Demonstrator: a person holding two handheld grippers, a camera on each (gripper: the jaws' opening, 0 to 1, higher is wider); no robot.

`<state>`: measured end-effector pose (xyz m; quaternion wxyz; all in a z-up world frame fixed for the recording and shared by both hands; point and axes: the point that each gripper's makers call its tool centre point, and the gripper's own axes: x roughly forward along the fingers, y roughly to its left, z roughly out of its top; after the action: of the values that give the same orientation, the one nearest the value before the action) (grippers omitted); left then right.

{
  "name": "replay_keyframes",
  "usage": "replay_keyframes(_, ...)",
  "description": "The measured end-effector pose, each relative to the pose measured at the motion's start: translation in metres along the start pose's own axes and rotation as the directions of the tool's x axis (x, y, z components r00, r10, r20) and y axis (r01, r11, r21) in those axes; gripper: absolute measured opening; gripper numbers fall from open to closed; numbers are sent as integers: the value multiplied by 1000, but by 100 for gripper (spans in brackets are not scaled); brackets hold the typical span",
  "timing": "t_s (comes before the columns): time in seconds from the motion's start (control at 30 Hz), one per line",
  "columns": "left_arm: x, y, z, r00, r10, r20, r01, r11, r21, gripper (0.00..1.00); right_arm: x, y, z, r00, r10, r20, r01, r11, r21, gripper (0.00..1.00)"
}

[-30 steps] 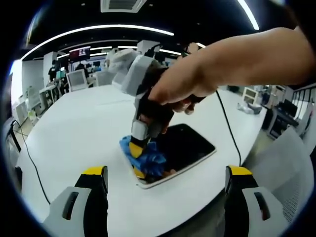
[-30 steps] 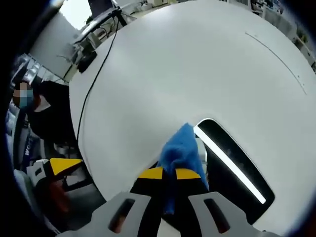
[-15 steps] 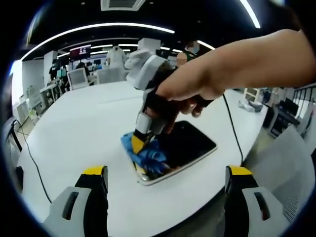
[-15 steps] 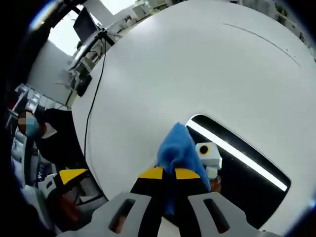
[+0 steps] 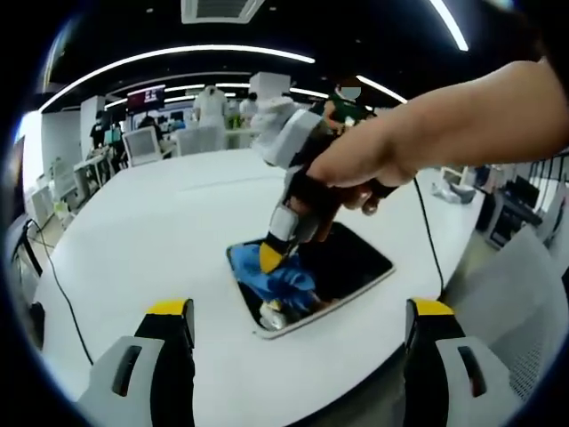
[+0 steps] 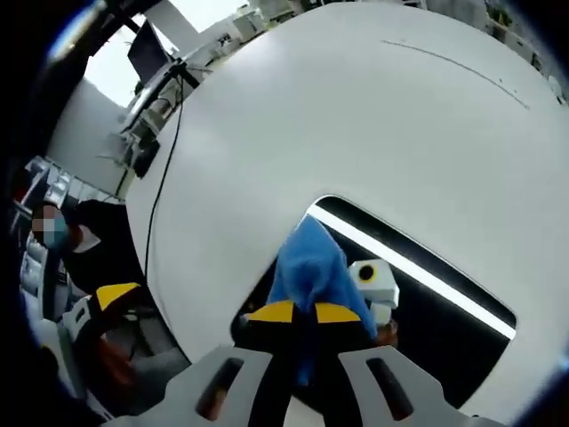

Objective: Wipe the mirror surface with the cleaning cloth until all visible marks leave the cleaned area.

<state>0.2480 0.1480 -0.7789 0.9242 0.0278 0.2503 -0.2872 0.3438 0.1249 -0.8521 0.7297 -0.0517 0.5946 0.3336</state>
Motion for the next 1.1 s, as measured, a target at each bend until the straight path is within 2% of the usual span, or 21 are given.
replay_keyframes(0.3, 1, 0, 1, 1000, -3, 1, 3, 1000, -6, 99, 2, -2, 2, 1000, 5, -5, -5, 1000, -12, 1)
replay_keyframes(0.43, 2, 0, 1, 1000, -7, -1, 7, 1000, -5, 99, 2, -4, 1, 999, -32, -15, 31, 996, -81, 1)
replay_keyframes(0.7, 2, 0, 0, 1000, -9, -4, 9, 1000, -7, 99, -1, -6, -3, 1000, -26, -9, 25, 997, -74, 1)
replay_keyframes(0.83, 2, 0, 0, 1000, -7, -2, 7, 1000, -12, 99, -1, -14, -4, 1000, -23, -1, 23, 997, -68, 1)
replay_keyframes(1.1, 2, -1, -1, 1000, -11, -7, 10, 1000, -13, 99, -9, -17, -13, 999, -31, 6, 32, 996, -85, 1)
